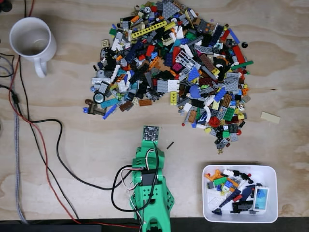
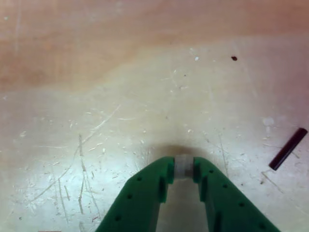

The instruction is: Find the closest Lego and put it in the bin.

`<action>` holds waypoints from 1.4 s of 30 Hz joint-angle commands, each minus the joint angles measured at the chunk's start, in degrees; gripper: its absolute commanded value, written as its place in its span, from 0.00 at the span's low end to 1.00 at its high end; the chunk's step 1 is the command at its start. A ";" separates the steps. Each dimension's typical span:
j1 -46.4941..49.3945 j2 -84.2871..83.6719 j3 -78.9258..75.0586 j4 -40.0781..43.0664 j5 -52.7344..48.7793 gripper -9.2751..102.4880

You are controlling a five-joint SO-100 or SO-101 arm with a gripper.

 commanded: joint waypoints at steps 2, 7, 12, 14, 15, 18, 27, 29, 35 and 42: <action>-0.88 0.18 -0.53 0.70 0.53 0.08; -0.88 0.18 -0.53 0.70 0.53 0.08; -0.88 0.18 -0.53 0.53 0.53 0.08; -0.88 0.18 -0.53 0.35 0.53 0.08; -0.88 0.18 -0.53 0.35 0.53 0.08; -0.88 0.18 -0.53 0.35 0.53 0.08; 0.00 -0.88 -1.32 -0.97 2.46 0.08; 1.41 -8.35 -4.04 -5.10 2.64 0.09; 6.06 -42.19 -19.42 -21.09 3.34 0.16; 8.17 -75.32 -42.71 -30.15 4.92 0.21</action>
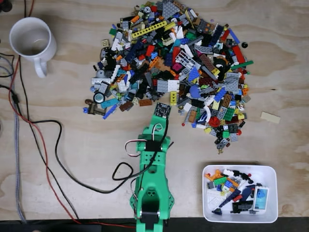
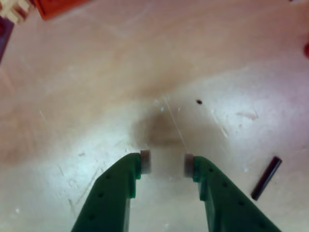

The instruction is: Find the closest Lego and put it in the bin.

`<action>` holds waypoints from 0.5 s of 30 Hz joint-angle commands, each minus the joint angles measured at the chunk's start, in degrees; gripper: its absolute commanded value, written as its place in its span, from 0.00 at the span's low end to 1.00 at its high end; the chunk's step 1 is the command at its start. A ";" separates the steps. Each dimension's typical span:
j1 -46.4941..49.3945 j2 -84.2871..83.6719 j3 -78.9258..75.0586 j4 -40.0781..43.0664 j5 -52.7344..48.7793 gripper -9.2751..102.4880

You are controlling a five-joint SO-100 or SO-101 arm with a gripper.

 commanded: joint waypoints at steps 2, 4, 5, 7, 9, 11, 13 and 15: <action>0.70 -18.19 -22.76 -4.22 0.35 0.21; 1.49 -24.26 -28.21 -4.39 -0.44 0.21; 2.29 -27.16 -30.94 -4.31 -0.88 0.21; 4.04 -32.26 -36.04 -4.13 -1.85 0.21; 5.71 -36.39 -40.61 -3.34 -2.99 0.22; 7.38 -39.55 -44.21 -2.46 -3.87 0.22; 8.88 -41.48 -46.05 -2.37 -4.92 0.22; 10.28 -43.15 -47.81 -2.29 -6.06 0.22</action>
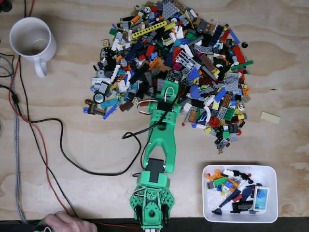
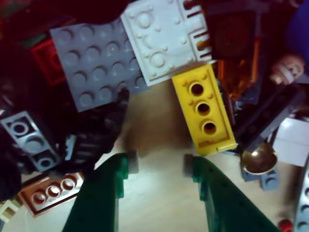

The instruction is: Find the closest Lego and put it in the bin.

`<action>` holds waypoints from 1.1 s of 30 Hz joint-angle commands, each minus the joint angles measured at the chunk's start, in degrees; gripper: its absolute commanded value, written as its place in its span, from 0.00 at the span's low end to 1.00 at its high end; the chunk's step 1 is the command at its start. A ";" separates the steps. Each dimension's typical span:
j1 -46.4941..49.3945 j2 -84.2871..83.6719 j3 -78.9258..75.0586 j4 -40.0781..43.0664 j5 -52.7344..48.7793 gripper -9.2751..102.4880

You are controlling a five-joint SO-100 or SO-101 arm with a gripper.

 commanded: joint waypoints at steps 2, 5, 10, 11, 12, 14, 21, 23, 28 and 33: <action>3.60 -0.79 -8.17 0.53 -2.46 0.22; 4.31 -0.97 -9.40 1.67 -3.34 0.22; 5.98 -0.97 -11.87 4.92 -5.19 0.23; 6.33 -0.97 -12.22 5.01 -5.71 0.23; 6.59 -1.14 -12.48 4.75 -6.24 0.23; 6.77 -2.37 -13.97 5.10 -6.94 0.24; 5.62 -6.06 -16.00 4.31 -7.29 0.20; 5.10 -6.42 -15.91 4.04 -7.29 0.20; 4.75 -6.24 -17.58 4.57 -8.26 0.14; 4.39 -5.10 -19.34 6.15 -8.88 0.09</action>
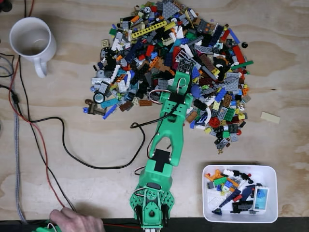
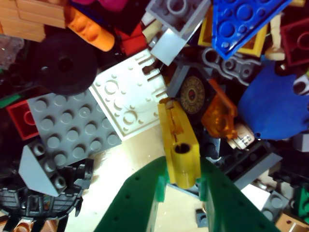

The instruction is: Find the closest Lego and put it in the bin.

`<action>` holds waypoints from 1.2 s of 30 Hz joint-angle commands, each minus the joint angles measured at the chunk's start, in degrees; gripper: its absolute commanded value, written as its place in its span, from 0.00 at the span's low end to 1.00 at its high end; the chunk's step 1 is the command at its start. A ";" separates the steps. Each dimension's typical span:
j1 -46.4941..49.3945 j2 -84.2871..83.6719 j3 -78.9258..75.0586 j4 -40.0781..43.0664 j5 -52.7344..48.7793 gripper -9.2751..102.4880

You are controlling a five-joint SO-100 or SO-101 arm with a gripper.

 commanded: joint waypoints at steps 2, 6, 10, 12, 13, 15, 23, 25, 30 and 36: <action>-0.18 3.78 -6.77 2.81 -0.26 0.09; 0.00 4.48 -7.73 5.54 0.44 0.19; 0.70 3.96 -7.03 4.57 0.35 0.22; 0.79 3.43 -6.94 4.04 0.09 0.24; 0.88 3.25 -6.94 3.60 0.00 0.24; 1.14 2.90 -7.03 2.99 -0.62 0.25; 4.39 2.46 -6.94 1.41 -3.87 0.26; 5.36 2.29 -7.29 1.14 -4.66 0.26; 5.80 1.49 -7.73 1.23 -5.27 0.25; 1.85 1.67 -7.21 5.45 -2.20 0.23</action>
